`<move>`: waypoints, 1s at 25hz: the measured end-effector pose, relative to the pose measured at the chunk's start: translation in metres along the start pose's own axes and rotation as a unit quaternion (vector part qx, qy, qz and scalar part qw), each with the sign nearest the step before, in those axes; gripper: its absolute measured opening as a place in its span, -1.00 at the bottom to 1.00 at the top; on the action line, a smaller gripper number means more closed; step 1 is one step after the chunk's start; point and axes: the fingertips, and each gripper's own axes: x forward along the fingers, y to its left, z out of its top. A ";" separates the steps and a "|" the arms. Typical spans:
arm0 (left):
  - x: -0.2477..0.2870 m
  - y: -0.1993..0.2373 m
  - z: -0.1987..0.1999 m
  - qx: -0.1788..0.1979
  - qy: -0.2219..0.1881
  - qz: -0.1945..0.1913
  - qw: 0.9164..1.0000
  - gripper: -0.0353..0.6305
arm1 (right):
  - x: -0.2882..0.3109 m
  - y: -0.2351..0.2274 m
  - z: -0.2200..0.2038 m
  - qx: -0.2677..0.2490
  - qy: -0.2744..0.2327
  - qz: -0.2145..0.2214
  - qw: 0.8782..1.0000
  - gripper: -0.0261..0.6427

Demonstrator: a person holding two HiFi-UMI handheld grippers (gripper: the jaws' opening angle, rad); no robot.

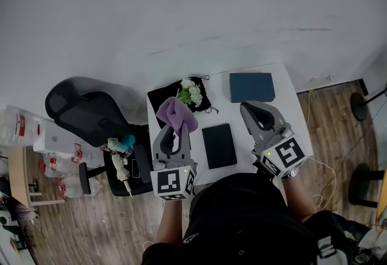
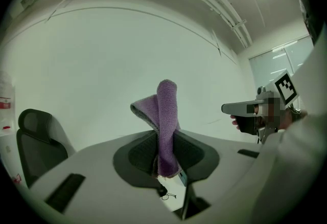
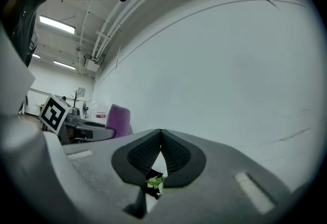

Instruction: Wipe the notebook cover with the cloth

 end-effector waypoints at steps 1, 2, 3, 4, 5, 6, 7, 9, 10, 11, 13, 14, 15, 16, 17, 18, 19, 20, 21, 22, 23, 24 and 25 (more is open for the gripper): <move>-0.001 0.000 0.000 0.000 0.000 0.000 1.000 -0.64 | 0.001 0.001 0.000 0.000 0.000 0.000 1.000 -0.91; -0.001 0.001 0.000 0.001 0.000 0.000 1.000 -0.64 | 0.001 0.001 0.000 0.000 0.000 0.000 1.000 -0.91; 0.000 0.001 0.000 0.001 0.000 -0.001 1.000 -0.64 | 0.002 0.001 0.000 0.001 -0.001 -0.001 1.000 -0.91; 0.000 0.000 -0.001 0.001 0.001 -0.001 1.000 -0.64 | 0.002 0.000 -0.001 0.003 -0.001 -0.002 1.000 -0.91; 0.001 0.000 -0.001 0.001 0.001 -0.002 1.000 -0.64 | 0.003 -0.001 -0.001 0.003 -0.001 -0.002 1.000 -0.91; 0.001 -0.001 -0.001 0.002 0.002 -0.003 1.000 -0.64 | 0.003 -0.001 -0.002 0.003 0.000 -0.001 1.000 -0.91; 0.001 -0.001 -0.002 0.002 0.002 -0.004 1.000 -0.64 | 0.003 0.000 -0.002 0.001 0.001 0.001 1.000 -0.91; 0.001 -0.002 -0.003 0.002 0.003 -0.005 1.000 -0.64 | 0.003 0.001 -0.003 -0.004 0.004 0.004 1.000 -0.91; 0.001 -0.002 -0.003 0.002 0.004 -0.004 1.000 -0.64 | 0.003 0.001 -0.004 -0.006 0.005 0.005 1.000 -0.91; 0.002 -0.001 -0.004 0.002 0.005 -0.004 1.000 -0.64 | 0.003 0.001 -0.004 -0.007 0.007 0.005 1.000 -0.91; 0.002 -0.001 -0.004 0.002 0.005 -0.003 1.000 -0.64 | 0.004 0.000 -0.005 -0.007 0.007 0.006 1.000 -0.91; 0.003 -0.001 -0.004 0.002 0.005 -0.002 1.000 -0.64 | 0.004 -0.001 -0.006 -0.008 0.008 0.006 1.000 -0.91; 0.003 -0.001 -0.005 0.001 0.005 -0.002 1.000 -0.64 | 0.003 -0.002 -0.007 -0.008 0.009 0.005 1.000 -0.91; 0.002 -0.001 -0.005 0.000 0.005 -0.002 1.000 -0.64 | 0.003 -0.003 -0.008 -0.007 0.010 0.003 1.000 -0.91; 0.002 0.000 -0.005 0.000 0.005 -0.001 1.000 -0.64 | 0.002 -0.004 -0.009 -0.007 0.010 0.002 1.000 -0.91; 0.001 0.000 -0.005 -0.001 0.005 0.000 1.000 -0.64 | 0.002 -0.004 -0.009 -0.006 0.011 0.002 1.000 -0.91; 0.001 0.001 -0.005 -0.001 0.005 0.001 1.000 -0.64 | 0.003 -0.004 -0.010 -0.006 0.011 0.001 1.000 -0.91; 0.001 0.002 -0.004 0.000 0.004 0.002 1.000 -0.64 | 0.003 -0.004 -0.010 -0.007 0.012 0.002 1.000 -0.91; 0.001 0.003 -0.004 0.000 0.003 0.004 1.000 -0.64 | 0.003 -0.005 -0.010 -0.008 0.012 0.002 1.000 -0.91; 0.001 0.003 -0.004 -0.001 0.003 0.005 1.000 -0.64 | 0.004 -0.005 -0.010 -0.009 0.013 0.003 1.000 -0.91; 0.000 0.004 -0.004 -0.001 0.003 0.006 1.000 -0.64 | 0.004 -0.004 -0.010 -0.011 0.014 0.004 1.000 -0.91; -0.001 0.005 -0.004 -0.001 0.003 0.007 1.000 -0.64 | 0.004 -0.004 -0.010 -0.012 0.015 0.005 1.000 -0.91; -0.001 0.005 -0.004 0.000 0.003 0.008 1.000 -0.64 | 0.004 -0.003 -0.010 -0.012 0.015 0.006 1.000 -0.91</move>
